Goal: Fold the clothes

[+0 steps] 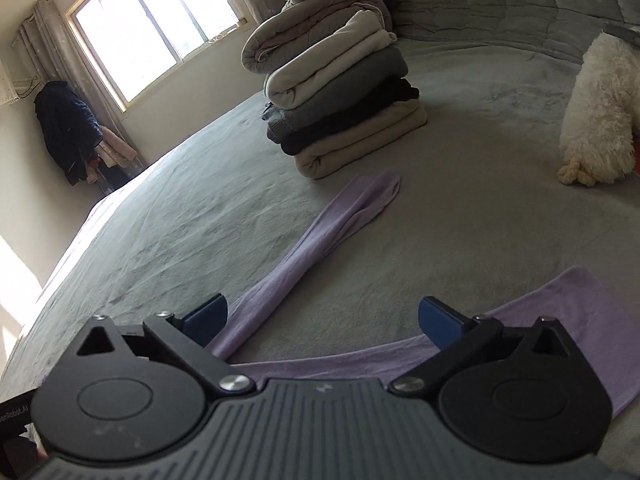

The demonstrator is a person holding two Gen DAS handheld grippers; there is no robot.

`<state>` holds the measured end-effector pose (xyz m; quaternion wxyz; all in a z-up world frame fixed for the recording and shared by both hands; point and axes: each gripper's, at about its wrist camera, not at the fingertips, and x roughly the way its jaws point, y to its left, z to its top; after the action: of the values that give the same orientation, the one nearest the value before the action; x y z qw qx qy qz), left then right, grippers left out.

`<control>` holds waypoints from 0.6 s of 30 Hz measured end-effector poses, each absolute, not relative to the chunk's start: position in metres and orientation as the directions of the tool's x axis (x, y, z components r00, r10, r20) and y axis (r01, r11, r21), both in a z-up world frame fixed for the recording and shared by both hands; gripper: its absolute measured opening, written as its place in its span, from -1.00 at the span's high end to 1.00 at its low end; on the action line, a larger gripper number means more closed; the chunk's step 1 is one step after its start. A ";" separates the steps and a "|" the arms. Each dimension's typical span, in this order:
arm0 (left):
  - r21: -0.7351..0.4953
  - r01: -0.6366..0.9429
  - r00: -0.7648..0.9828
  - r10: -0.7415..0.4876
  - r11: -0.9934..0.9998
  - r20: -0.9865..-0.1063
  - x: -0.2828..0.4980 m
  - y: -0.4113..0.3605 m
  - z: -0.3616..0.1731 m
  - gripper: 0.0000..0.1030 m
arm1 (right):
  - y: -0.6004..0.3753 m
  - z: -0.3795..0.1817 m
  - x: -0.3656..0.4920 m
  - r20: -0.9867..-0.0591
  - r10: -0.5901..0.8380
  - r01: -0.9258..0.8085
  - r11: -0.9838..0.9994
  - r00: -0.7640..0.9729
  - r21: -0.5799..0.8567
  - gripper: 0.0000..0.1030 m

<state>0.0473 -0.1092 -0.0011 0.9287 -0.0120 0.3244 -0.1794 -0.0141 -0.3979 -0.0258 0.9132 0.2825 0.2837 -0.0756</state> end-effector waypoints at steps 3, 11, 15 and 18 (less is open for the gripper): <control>-0.121 0.384 0.701 -0.374 0.915 -0.607 0.055 -0.139 -0.008 -0.80 | -0.418 -0.034 -0.023 -0.566 0.075 0.321 0.759 0.821 0.566 -1.00; -0.146 0.542 0.615 -0.510 0.827 -0.602 0.087 -0.198 -0.026 -0.11 | -0.447 -0.034 -0.032 -0.582 0.037 0.386 0.714 0.812 0.584 -1.00; -0.261 0.553 0.540 -0.579 0.791 -0.611 0.120 -0.216 -0.038 -0.03 | -0.459 -0.039 -0.035 -0.585 0.048 0.400 0.683 0.810 0.611 -1.00; -0.325 0.525 0.516 -0.598 0.786 -0.613 0.142 -0.231 -0.045 0.09 | -0.464 -0.041 -0.041 -0.587 0.059 0.400 0.677 0.807 0.618 -1.00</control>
<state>0.1419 -0.2311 -0.0454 0.8692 -0.0489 0.3711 -0.3231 -0.0405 -0.4644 -0.0406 0.8671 0.3895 0.2945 -0.0984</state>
